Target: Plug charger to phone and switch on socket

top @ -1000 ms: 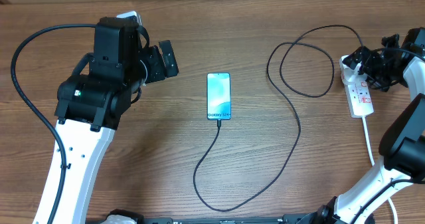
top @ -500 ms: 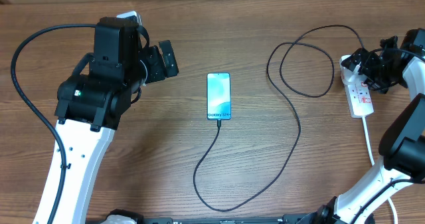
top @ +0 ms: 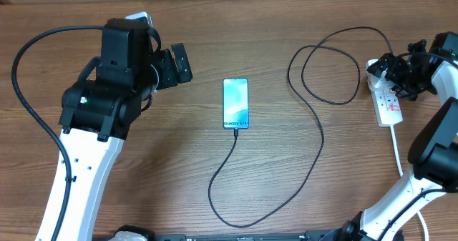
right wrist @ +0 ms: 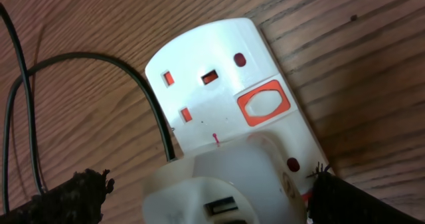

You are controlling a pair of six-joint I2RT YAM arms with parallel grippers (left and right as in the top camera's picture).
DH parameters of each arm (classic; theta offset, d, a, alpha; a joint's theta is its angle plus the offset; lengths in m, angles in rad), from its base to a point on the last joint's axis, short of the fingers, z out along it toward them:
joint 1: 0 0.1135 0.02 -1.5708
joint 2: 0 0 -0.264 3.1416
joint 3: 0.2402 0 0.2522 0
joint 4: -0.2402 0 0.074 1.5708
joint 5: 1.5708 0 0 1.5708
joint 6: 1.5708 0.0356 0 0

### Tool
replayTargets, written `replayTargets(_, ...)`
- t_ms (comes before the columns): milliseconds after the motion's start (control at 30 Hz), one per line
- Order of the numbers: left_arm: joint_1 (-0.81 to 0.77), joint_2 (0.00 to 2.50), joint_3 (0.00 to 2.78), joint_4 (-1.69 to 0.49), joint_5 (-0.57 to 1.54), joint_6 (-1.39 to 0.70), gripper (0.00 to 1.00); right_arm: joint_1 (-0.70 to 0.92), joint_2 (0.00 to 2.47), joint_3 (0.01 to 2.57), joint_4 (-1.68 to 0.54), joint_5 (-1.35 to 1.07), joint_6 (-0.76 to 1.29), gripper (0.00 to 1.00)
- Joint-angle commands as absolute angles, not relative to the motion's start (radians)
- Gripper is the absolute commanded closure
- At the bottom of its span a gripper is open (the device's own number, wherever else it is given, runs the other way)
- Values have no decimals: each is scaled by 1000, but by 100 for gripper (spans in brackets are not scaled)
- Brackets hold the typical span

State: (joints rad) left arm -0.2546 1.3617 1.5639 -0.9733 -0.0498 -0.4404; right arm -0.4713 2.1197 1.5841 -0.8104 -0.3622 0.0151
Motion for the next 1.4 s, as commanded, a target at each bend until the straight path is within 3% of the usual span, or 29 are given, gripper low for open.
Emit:
replayTargets(0,-255,1368,1562,-972,-62,-422,0,-458,2164,1570,-866,-421,28,0)
replayTargets(767,-255,1368,1562,-972,-62,-422,1,-390,2170,1570,-867,-426,-9,0)
replayTargets(1367,-255,1368,1562,-972,-62,-422,0,-385,2170,1570,-905,-677,-98,0)
